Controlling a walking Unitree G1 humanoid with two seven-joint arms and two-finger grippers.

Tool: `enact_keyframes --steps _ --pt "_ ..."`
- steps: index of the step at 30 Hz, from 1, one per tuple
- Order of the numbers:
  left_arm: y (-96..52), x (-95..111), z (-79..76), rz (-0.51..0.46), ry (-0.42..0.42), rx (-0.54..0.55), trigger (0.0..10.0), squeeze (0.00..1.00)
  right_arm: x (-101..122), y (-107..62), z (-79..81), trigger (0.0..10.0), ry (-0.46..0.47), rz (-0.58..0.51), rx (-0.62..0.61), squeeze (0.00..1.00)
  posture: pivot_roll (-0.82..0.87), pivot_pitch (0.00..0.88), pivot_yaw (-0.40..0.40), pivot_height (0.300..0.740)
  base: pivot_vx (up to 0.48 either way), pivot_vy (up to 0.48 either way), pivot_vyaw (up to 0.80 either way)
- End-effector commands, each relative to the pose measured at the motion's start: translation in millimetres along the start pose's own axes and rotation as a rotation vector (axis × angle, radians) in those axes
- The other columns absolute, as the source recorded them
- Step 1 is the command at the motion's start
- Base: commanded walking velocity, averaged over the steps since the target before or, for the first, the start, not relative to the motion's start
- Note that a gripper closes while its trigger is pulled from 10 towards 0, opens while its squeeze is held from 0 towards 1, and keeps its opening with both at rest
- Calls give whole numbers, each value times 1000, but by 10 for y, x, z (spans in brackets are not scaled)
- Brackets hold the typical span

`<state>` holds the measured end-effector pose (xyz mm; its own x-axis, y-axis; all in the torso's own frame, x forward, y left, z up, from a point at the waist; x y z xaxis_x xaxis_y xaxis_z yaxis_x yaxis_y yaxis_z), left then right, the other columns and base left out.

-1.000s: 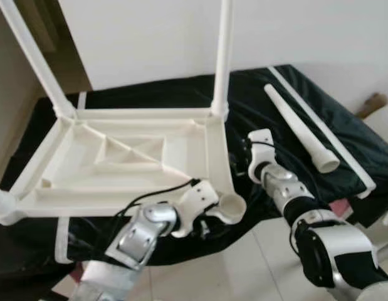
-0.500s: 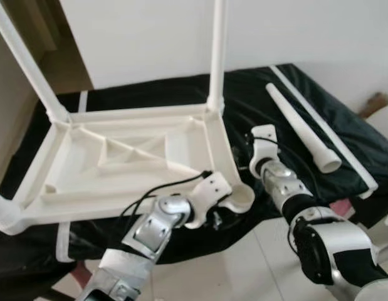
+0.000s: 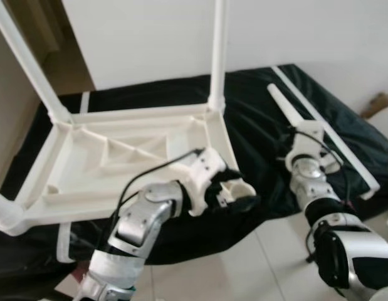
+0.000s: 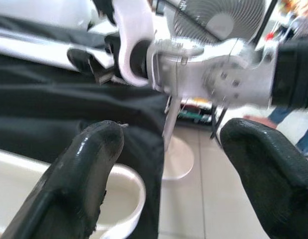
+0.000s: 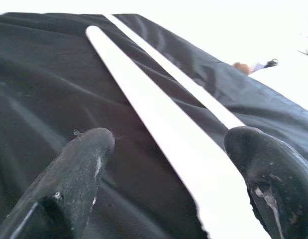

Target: Building children table

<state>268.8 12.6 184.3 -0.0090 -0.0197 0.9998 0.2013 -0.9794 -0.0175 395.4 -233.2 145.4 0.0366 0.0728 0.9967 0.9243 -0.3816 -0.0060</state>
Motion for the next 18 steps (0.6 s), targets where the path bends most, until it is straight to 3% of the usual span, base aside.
enact_keyframes --steps 1,6,10,12,14,16,18 --pt "-40 39 -45 -31 -17 -49 10000 0 -15 -18 -37 10000 0 -4 -37 0 59 0 43 740 0 0 0" --pt "-71 31 -31 -35 -35 -32 10000 0 7 -33 -211 10000 -12 -19 -135 0 52 0 44 740 0 0 0" --pt "-97 -3 -14 -31 -56 1 10000 0 3 -100 -540 10000 -19 -25 -289 0 38 0 39 740 0 0 0" --pt "-97 -3 -14 -31 -56 1 10000 0 3 -100 -540 10000 -19 -25 -289 0 38 0 39 740 0 0 0" --pt "-113 -5 -22 -30 -72 9 10000 0 -17 -138 -662 10000 -9 -14 -352 0 34 0 39 740 0 0 0" --pt "-113 -5 -22 -30 -72 9 10000 0 -17 -138 -662 10000 -9 -14 -352 0 34 0 39 740 0 0 0" --pt "-116 -8 -28 -31 -90 12 10000 0 -38 -172 -761 10000 -19 -1 -380 0 24 0 41 740 0 0 0"
Point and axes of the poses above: a point about 5 cm out from each wrist's last joint towards the gripper, its own y axis pointing out of the wrist towards the gripper, its own x axis along the axis of the wrist's last joint, z = x × y, the point moved 2 cm from there along y, pointing out of the wrist towards the gripper, and after that the axes turned 2 degrees about y, right-handed, at the moved point
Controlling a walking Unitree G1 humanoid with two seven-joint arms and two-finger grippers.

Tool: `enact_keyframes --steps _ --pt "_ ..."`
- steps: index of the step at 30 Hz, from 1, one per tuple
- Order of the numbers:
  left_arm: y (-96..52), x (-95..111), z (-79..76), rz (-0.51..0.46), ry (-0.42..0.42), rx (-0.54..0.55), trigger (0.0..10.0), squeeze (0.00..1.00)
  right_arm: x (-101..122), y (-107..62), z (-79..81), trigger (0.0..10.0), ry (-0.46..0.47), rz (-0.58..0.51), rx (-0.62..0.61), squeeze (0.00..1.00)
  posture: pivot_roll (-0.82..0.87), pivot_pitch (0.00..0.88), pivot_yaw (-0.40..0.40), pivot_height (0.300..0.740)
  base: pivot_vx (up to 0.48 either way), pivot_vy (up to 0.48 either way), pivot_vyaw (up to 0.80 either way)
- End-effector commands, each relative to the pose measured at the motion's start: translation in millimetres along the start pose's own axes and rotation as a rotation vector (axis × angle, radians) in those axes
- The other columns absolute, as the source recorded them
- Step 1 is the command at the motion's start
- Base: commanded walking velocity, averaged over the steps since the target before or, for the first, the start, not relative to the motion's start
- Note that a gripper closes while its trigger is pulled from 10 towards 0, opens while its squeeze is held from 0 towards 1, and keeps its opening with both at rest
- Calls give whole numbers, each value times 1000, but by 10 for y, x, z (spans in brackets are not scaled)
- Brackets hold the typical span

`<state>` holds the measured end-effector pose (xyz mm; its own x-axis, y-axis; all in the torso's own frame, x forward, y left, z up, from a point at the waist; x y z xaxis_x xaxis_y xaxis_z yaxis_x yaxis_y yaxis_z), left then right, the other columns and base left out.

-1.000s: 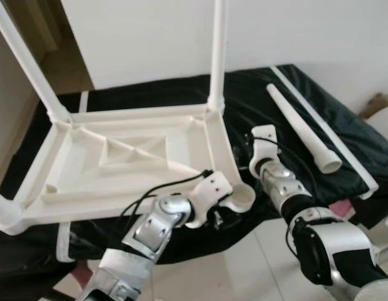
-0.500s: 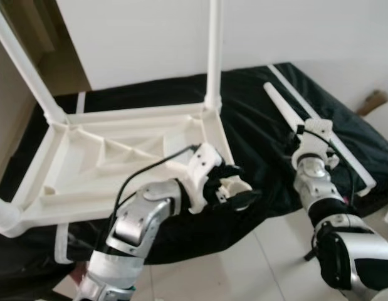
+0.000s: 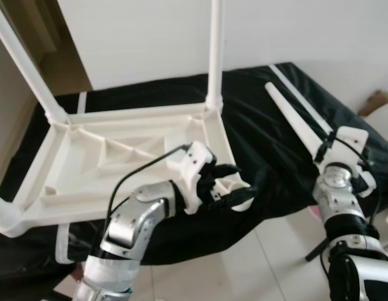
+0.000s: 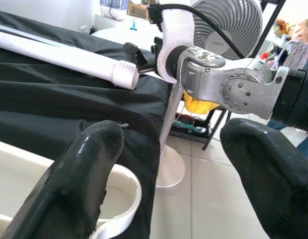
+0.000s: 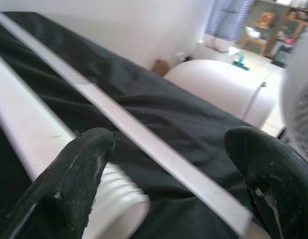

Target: Building children table

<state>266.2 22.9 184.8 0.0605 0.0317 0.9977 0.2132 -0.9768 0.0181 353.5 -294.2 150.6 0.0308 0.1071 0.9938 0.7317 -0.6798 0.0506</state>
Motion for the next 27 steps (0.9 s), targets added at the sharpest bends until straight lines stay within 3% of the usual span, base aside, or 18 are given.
enact_keyframes --steps 1,2,6,16,27 --pt "-10 -13 -22 5 -12 1 10000 0 -31 -4 -39 10000 2 23 -19 0 24 0 41 740 0 0 0" --pt "5 -21 -29 7 -22 0 10000 0 -58 7 -129 10000 -7 47 -33 0 22 0 41 740 0 0 0" --pt "28 -33 -53 21 -16 -15 10000 0 -89 33 -187 10000 1 82 -17 0 21 0 43 740 0 0 0" --pt "34 -46 -94 32 -18 -29 10000 0 -61 96 -206 10000 26 89 97 0 18 0 48 740 0 0 0" --pt "42 -31 -112 32 -19 -34 10000 0 -52 123 -252 10000 49 107 115 0 16 0 52 740 0 0 0"
Point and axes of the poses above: a point about 5 cm out from each wrist's last joint towards the gripper, its own y axis pointing out of the wrist towards the gripper, its own x axis along the axis of the wrist's last joint, z = x × y, the point moved 2 cm from there along y, pointing out of the wrist towards the gripper, and after that the axes turned 2 degrees about y, right-handed, at the moved point
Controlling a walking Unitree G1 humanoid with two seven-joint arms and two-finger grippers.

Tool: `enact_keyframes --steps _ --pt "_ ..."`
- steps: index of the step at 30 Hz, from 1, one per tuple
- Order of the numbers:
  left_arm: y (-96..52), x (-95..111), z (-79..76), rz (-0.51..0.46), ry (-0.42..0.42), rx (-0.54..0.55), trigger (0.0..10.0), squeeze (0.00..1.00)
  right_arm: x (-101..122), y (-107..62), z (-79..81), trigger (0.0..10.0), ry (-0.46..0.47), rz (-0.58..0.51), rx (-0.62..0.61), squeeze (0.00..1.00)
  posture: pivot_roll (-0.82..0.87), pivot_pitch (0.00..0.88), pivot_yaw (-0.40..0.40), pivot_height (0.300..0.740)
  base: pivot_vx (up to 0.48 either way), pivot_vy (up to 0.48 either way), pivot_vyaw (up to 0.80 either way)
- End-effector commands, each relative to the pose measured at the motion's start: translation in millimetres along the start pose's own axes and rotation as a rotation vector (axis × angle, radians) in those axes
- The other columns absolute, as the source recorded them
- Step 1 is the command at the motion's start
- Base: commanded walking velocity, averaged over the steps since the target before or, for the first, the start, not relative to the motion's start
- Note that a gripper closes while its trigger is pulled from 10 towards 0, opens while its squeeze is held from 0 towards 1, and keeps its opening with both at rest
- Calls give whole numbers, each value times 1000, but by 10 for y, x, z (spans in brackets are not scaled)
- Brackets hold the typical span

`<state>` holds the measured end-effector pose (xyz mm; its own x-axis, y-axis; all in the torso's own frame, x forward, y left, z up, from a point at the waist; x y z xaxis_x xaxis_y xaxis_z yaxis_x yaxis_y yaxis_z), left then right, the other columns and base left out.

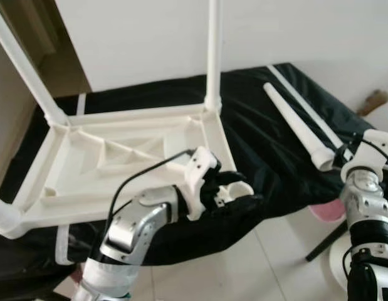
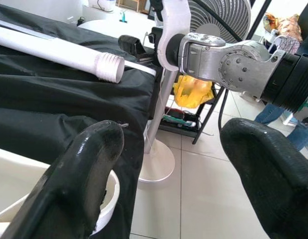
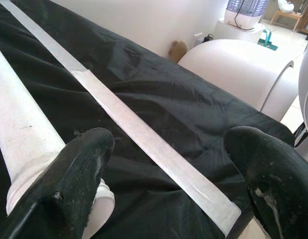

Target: Building children table

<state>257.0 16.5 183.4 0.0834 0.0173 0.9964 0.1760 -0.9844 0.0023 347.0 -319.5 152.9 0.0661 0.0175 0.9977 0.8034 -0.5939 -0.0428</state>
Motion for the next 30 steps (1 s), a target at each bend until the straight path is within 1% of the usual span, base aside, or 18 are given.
enact_keyframes --steps 1,2,3,5,6,8,11,14,21,22,23,26,28,29,30 --pt "2 -4 -7 13 2 2 10000 0 -50 9 -6 10000 4 27 28 0 15 0 54 740 0 0 0" --pt "3 1 -5 13 3 2 10000 0 -52 15 9 10000 3 30 54 0 15 0 54 740 0 0 0" --pt "3 1 -5 13 3 2 10000 0 -52 15 9 10000 3 30 54 0 15 0 54 740 0 0 0" --pt "7 7 -1 13 4 2 10000 0 -29 27 57 10000 -6 25 129 0 14 0 55 740 0 0 0" --pt "7 7 -1 13 4 2 10000 0 -29 27 57 10000 -6 25 129 0 14 0 55 740 0 0 0" --pt "9 10 0 13 6 1 10000 0 -11 39 70 10000 -15 23 184 0 12 0 57 740 0 0 0" --pt "7 12 -3 15 6 0 10000 0 -16 53 56 10000 -40 26 238 0 11 0 59 740 0 0 0" --pt "8 16 -7 16 6 -3 10000 0 -73 72 18 10000 -51 53 284 0 10 0 64 740 0 0 0" --pt "-1 21 -5 20 7 -4 10000 0 -156 97 -32 10000 -60 84 351 0 13 0 77 740 0 0 0" --pt "-12 28 -2 23 7 -4 10000 0 -164 97 -8 10000 -52 82 414 0 15 0 85 740 0 0 0" --pt "-16 29 -1 25 6 -4 10000 0 -162 95 6 10000 -53 77 442 0 15 0 85 740 0 0 0" --pt "-17 29 -1 26 6 -4 10000 0 -159 93 14 10000 -54 73 457 0 15 0 85 740 0 0 0" --pt "-23 31 -4 33 4 -9 10000 0 -135 84 88 10000 -54 63 527 0 17 0 103 740 0 0 0" --pt "-23 31 -4 33 4 -9 10000 0 -135 84 88 10000 -54 63 527 0 17 0 103 740 0 0 0" --pt "-26 34 -7 37 4 -13 10000 0 -121 74 145 10000 -40 64 577 0 18 0 106 740 0 0 0"
Point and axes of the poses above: a point about 5 cm out from each wrist's last joint towards the gripper, its own y axis pointing out of the wrist towards the gripper, its own x axis along the axis of the wrist's last joint, z = x × y, the point moved 2 cm from there along y, pointing out of the wrist towards the gripper, and after that the axes turned 2 degrees about y, right-handed, at the moved point
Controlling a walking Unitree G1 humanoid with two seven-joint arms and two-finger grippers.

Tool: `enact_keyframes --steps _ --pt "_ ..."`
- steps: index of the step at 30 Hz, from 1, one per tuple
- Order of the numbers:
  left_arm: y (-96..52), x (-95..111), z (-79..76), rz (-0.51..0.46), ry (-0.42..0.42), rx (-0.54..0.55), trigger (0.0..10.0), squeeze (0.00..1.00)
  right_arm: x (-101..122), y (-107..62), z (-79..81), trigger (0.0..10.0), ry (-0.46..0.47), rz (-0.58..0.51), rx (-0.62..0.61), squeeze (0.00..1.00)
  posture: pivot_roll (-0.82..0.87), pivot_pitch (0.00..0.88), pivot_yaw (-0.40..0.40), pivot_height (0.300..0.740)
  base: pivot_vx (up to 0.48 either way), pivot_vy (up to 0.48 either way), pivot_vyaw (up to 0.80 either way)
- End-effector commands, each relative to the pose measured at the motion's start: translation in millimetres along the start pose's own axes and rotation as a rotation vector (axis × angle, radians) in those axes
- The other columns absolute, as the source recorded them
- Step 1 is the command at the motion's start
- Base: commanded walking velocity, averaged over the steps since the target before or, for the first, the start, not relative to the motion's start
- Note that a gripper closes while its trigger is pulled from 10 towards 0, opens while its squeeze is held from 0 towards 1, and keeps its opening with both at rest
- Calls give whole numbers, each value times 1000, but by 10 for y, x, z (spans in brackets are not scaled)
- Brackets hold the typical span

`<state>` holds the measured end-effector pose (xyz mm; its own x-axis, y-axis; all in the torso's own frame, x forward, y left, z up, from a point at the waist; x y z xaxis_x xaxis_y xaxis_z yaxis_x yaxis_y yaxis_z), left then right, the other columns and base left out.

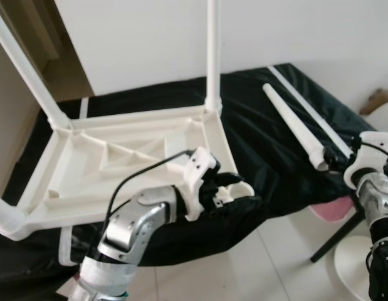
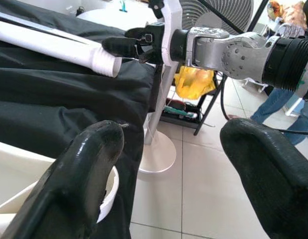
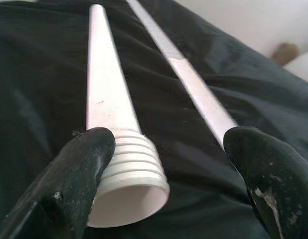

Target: Building children table

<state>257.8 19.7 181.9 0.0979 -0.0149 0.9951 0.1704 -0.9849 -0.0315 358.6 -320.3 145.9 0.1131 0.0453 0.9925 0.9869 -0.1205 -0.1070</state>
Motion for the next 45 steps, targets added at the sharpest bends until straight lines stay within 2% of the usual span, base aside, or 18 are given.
enact_keyframes --steps 1,4,6,10,11,15,20,28,34,39,40,41,42,43,45 --pt "3 47 -22 3 12 -10 10000 0 -56 19 84 10000 10 27 61 0 18 0 106 740 0 0 0" --pt "-3 53 -26 6 12 -15 10000 0 -26 46 145 10000 14 20 116 0 23 0 109 740 0 0 0" --pt "-10 54 -31 10 9 -14 10000 0 -10 77 194 10000 53 19 153 0 33 7 110 740 0 0 0" --pt "-12 55 -33 11 7 -13 10000 0 -7 88 211 10000 70 20 166 0 33 7 110 740 0 0 0" --pt "-17 51 -41 14 1 -10 10000 0 5 120 278 10000 76 18 191 0 38 11 111 740 0 0 0" --pt "-17 50 -46 16 -1 -10 10000 0 10 133 313 10000 78 16 207 0 38 11 111 740 0 0 0" --pt "-15 56 -49 19 -3 -12 10000 0 22 184 455 10000 80 30 247 0 44 20 112 740 0 0 0" --pt "-7 65 -57 17 -7 -6 10000 0 -68 186 482 10000 69 81 241 0 50 24 100 740 0 0 0" --pt "-2 67 -60 12 -11 3 10000 0 -172 167 404 10000 23 138 171 0 49 28 95 740 0 0 0" --pt "5 67 -74 11 -15 -1 10000 0 -209 167 448 10000 31 148 180 0 42 30 97 740 0 0 0" --pt "6 66 -74 11 -15 -1 10000 0 -214 169 469 4118 43 151 190 0 42 30 97 740 0 0 0" --pt "9 68 -71 12 -16 -1 10000 0 -210 173 488 2039 44 150 196 0 42 29 97 740 0 0 0" --pt "9 68 -71 12 -16 -1 10000 0 -210 173 488 2039 44 150 196 0 42 29 97 740 0 0 0" --pt "10 70 -68 11 -15 -1 10000 0 -203 179 529 0 49 144 214 0 41 27 97 740 0 0 0" --pt "12 72 -65 11 -15 -1 10000 0 -194 185 561 0 50 138 226 0 40 27 95 740 0 0 0"
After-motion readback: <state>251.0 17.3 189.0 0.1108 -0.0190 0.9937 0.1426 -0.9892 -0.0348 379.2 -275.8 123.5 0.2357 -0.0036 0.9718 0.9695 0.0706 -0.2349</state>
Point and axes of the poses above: a point about 5 cm out from each wrist's last joint towards the gripper, its own y axis pointing out of the wrist towards the gripper, its own x axis along the axis of the wrist's last joint, z = x × y, the point moved 2 cm from there along y, pointing out of the wrist towards the gripper, and after that the axes turned 2 degrees about y, right-handed, at the moved point
